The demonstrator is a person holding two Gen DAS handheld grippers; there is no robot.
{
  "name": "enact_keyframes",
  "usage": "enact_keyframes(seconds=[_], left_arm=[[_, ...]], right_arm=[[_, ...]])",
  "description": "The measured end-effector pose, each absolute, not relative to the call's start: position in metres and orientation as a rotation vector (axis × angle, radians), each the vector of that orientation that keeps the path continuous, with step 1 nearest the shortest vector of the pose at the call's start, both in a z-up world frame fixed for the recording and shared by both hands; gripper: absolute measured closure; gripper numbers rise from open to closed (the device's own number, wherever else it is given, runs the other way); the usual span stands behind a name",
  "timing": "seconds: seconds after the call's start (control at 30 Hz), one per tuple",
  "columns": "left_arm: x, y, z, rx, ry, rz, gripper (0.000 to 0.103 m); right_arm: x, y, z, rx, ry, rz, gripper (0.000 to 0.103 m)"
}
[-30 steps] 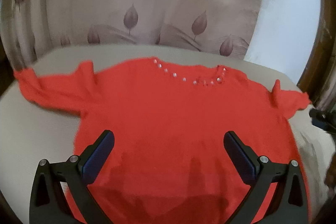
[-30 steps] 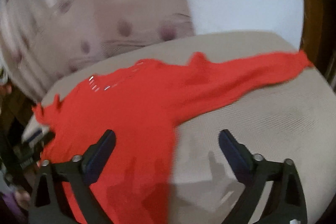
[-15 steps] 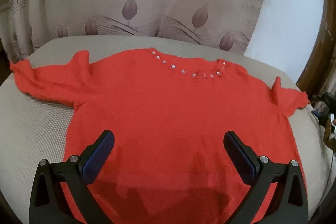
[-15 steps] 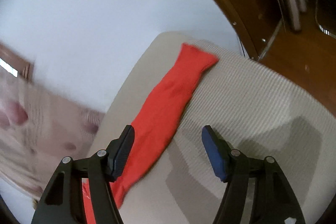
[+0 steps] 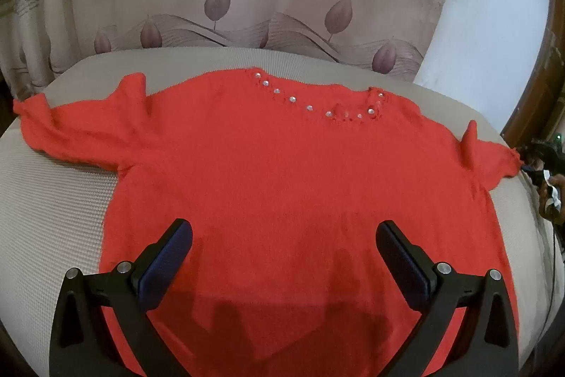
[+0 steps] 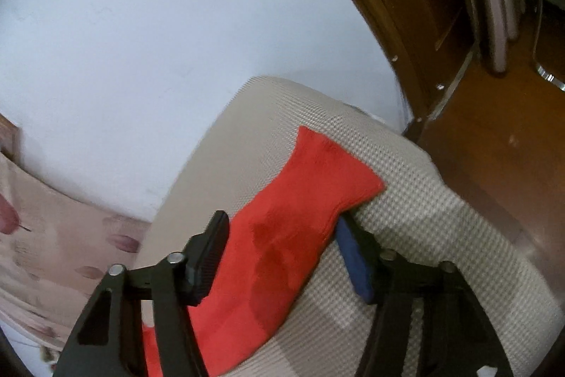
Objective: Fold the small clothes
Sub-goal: 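Reach the right gripper to the sweater sleeve cuff and close on it, then lift the sleeve with the right gripper and fold it across the sweater body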
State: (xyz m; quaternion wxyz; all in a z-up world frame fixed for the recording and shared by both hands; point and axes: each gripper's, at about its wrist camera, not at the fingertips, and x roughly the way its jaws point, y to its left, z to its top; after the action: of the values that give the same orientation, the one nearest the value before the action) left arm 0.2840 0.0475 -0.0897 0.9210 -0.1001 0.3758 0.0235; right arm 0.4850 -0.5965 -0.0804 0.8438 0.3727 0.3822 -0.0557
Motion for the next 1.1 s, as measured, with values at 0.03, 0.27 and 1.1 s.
enact_keyframes(seconds=[0.03,0.27,1.1], left_arm=[[0.284,0.048,-0.09,-0.209,0.774,0.048,0.0],[0.283,0.053,-0.09,-0.247,0.766,0.05,0.0],[0.227,0.158,-0.061,-0.344,0.653,0.139,0.0]], right_arm=[[0.487,-0.6,-0.084,0.788,0.836,-0.146,0.094],[0.461,-0.604,-0.075,0.97,0.724,-0.049,0.098],[0.454,-0.147,-0.029,0.831,0.925,0.667,0.098]])
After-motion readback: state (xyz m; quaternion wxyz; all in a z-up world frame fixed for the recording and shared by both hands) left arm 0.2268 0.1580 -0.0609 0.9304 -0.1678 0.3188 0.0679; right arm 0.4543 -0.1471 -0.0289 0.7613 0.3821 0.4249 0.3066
